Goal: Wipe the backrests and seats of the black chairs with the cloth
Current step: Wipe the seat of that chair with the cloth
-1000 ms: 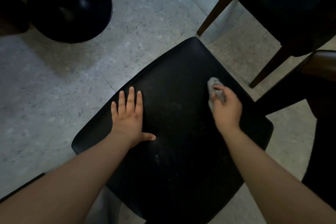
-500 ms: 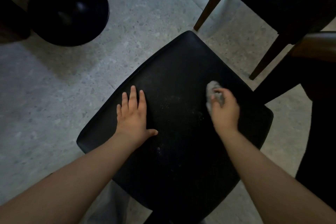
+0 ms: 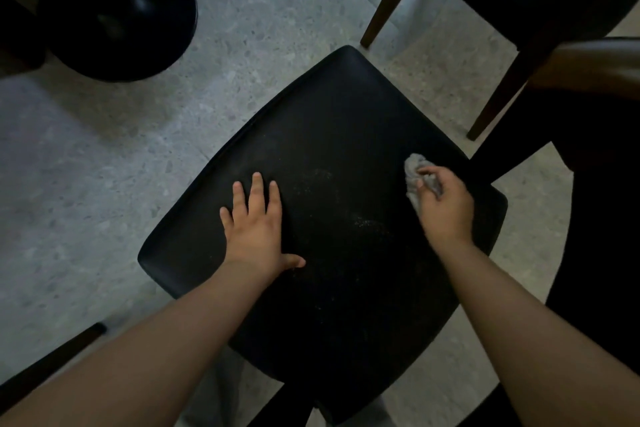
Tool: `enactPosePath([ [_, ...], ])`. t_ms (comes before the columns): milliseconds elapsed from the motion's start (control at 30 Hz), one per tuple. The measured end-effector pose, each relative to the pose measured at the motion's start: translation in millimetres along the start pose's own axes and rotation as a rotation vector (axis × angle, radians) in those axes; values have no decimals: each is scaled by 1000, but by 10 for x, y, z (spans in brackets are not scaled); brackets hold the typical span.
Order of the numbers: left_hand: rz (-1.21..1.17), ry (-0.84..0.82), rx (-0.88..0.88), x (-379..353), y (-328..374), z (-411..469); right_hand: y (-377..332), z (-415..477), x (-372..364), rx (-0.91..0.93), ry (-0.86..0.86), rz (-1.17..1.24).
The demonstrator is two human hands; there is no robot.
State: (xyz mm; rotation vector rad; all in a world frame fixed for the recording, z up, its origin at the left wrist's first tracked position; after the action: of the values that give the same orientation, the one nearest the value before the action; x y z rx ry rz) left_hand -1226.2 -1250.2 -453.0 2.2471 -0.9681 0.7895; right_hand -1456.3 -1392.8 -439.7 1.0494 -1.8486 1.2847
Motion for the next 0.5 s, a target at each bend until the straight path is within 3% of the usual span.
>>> enactPosePath([
  [200,36,19,15,-36,17,5,-80,-537,-319,68,-280,98],
  [233,38,17,18,-39,19,4,-59,-553,-269,77,-248,96],
  [367,47,23,23,-51,28,14,198,-346,132,-106,161,27],
  [500,51,25,24,-63,32,16,296,-355,-28,-154,54,-51],
])
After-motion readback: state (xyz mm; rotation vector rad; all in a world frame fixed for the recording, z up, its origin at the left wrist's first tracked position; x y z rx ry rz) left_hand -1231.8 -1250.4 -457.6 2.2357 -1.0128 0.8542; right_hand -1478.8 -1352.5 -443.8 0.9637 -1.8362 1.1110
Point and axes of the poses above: each hand's wrist, its own z-axis towards the middle knuckle, its own x-axis out of the back of the hand, y = z × x, the point moved 4 cm from there along z, towards the middle knuckle, and after that the axes turned 10 degrees about -z, right-handed, at the moved point
